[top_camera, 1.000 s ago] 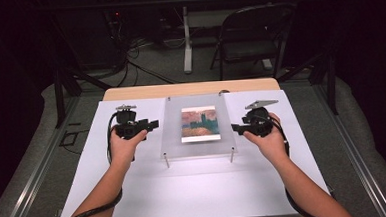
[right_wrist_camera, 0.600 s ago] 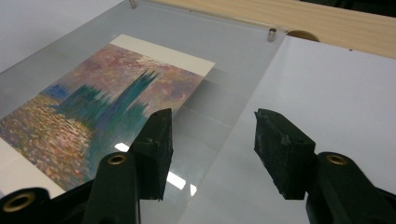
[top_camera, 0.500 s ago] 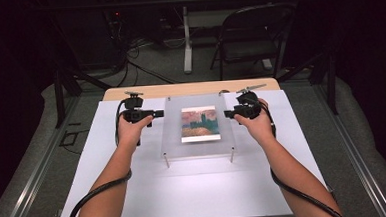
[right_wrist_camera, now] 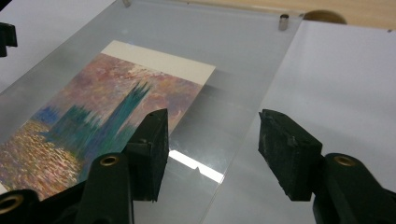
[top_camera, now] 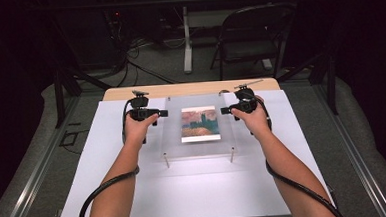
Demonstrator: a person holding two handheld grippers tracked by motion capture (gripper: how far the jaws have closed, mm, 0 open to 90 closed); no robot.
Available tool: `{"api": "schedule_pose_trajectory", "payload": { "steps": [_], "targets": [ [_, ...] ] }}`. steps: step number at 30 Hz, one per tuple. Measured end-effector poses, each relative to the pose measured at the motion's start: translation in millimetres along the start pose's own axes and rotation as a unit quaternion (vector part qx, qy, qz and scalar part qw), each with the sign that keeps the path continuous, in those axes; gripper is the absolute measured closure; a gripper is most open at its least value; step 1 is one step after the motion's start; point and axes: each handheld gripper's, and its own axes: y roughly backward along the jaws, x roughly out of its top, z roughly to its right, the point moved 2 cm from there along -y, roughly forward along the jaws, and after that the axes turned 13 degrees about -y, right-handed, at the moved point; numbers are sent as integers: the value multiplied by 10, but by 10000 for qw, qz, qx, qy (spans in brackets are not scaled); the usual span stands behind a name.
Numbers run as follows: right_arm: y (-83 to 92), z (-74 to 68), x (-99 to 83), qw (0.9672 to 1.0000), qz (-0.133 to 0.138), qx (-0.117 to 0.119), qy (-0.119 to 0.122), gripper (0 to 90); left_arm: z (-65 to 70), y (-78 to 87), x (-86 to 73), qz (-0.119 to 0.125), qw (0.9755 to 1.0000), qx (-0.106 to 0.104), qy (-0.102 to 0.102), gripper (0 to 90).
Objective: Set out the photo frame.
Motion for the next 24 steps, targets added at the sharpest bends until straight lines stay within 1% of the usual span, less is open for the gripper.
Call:
{"api": "schedule_pose_trajectory", "payload": {
  "steps": [3,5,7,8,10,11,12,13,14,16,20,21,23,24],
  "targets": [
    [-47,18,-22,9999,-127,40,-89,419,7,-47,-17,-54,10000,-15,14,415],
    [-71,35,-37,9998,-173,25,-119,417,14,-105,-34,-97,9999,-74,61,408],
    [-84,45,-43,9997,-180,41,-153,415,22,-130,-40,-128,9999,-76,78,404],
    [-100,65,-56,9993,-194,94,-292,410,29,-153,-44,-127,9999,-65,87,403],
    [-108,70,-61,9991,-210,130,-332,408,45,-190,-51,-198,9997,-132,73,403],
    [-119,83,-73,9988,-241,171,-382,406,56,-207,-54,-207,9997,-138,77,399],
    [-119,83,-73,9988,-241,171,-382,406,70,-225,-57,-216,9996,-141,66,399],
    [-136,85,-90,9980,-315,248,-496,398,81,-243,-62,-247,9996,-146,40,397],
    [-149,84,-97,9976,-356,287,-511,397,92,-262,-70,-279,9995,-173,43,397],
    [-163,74,-106,9976,-387,289,-492,397,94,-269,-74,-281,9994,-194,57,387],
    [-177,62,-109,9975,-380,316,-510,393,99,-291,-86,-301,9994,-167,94,378],
    [-181,56,-112,9975,-406,292,-508,386,92,-295,-93,-321,9993,-183,79,379],
    [-186,55,-114,9974,-413,288,-513,385,81,-301,-105,-319,9991,-245,112,376],
    [-193,58,-116,9974,-413,275,-514,384,76,-305,-109,-285,9991,-258,163,375]
  ]
}}
